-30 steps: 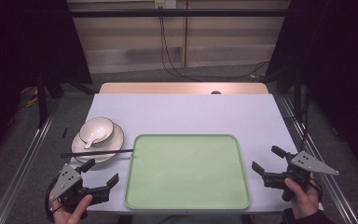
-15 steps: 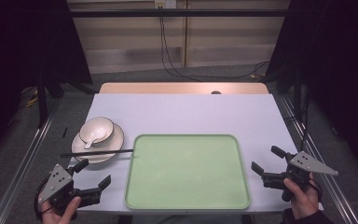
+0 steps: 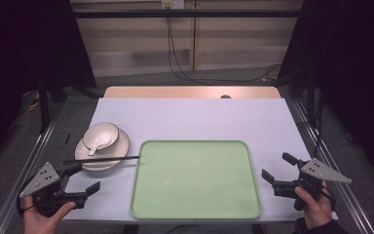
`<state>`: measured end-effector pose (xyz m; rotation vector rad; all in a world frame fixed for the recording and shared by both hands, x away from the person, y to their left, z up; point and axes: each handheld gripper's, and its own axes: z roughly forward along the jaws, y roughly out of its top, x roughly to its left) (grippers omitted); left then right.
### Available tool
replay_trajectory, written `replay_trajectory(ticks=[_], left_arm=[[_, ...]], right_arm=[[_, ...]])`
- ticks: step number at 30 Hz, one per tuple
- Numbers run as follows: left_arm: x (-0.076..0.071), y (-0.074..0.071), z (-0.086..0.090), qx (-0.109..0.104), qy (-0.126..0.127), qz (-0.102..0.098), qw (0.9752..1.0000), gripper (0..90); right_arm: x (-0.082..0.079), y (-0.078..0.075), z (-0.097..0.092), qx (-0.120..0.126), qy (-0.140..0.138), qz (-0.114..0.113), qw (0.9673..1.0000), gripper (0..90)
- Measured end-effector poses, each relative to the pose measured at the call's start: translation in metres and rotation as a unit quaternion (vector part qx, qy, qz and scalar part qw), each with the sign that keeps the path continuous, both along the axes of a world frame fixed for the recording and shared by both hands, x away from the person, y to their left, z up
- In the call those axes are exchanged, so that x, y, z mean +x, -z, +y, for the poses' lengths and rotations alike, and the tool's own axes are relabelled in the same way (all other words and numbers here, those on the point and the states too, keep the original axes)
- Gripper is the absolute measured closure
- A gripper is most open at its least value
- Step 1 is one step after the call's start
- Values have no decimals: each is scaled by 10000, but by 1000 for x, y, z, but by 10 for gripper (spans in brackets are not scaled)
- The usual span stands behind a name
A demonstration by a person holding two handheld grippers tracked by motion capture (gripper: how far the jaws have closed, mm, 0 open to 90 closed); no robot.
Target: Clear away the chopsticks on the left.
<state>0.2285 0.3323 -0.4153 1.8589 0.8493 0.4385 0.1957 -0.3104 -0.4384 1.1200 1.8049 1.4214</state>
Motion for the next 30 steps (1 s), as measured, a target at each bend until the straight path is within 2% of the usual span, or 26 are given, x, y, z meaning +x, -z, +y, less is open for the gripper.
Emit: replay_trajectory(ticks=[1,2,4,10,14,15,17,18,19,20,22,25,28,30], left_arm=[[2,0,2,50,120,44,9999,134],[4,0,4,198,141,69,9997,134],[8,0,8,359,290,112,9989,151],[22,1,22,472,340,54,9983,290],[34,2,27,662,428,23,9969,350],[37,2,28,617,447,58,9971,385],[44,3,31,723,586,47,9956,478],[47,5,31,733,565,63,9957,492],[50,5,32,844,570,68,9948,491],[53,7,32,831,562,67,9949,489],[59,8,33,967,651,120,9931,521],[69,10,34,1302,675,239,9889,614],[76,15,38,1423,694,241,9871,694],[80,18,37,1481,749,255,9858,716]], right_arm=[[0,0,0,0,12,-13,10000,34],[0,0,0,0,12,-13,10000,34],[0,0,0,-5,-19,-24,10000,34],[0,0,1,-3,-52,-14,10000,34],[0,0,1,-1,-37,-22,10000,34],[0,0,2,-3,-44,-22,10000,34],[-1,0,1,-20,-71,-8,10000,34],[-1,0,1,-16,-70,-15,10000,34],[-1,0,2,-11,-46,-19,10000,34],[-1,0,2,-6,-42,-18,10000,34],[0,0,1,-10,-51,-23,10000,34],[0,0,2,-16,-47,-10,10000,34],[-1,0,2,-16,-79,-20,10000,34],[-1,0,2,-16,-85,-16,10000,34]])
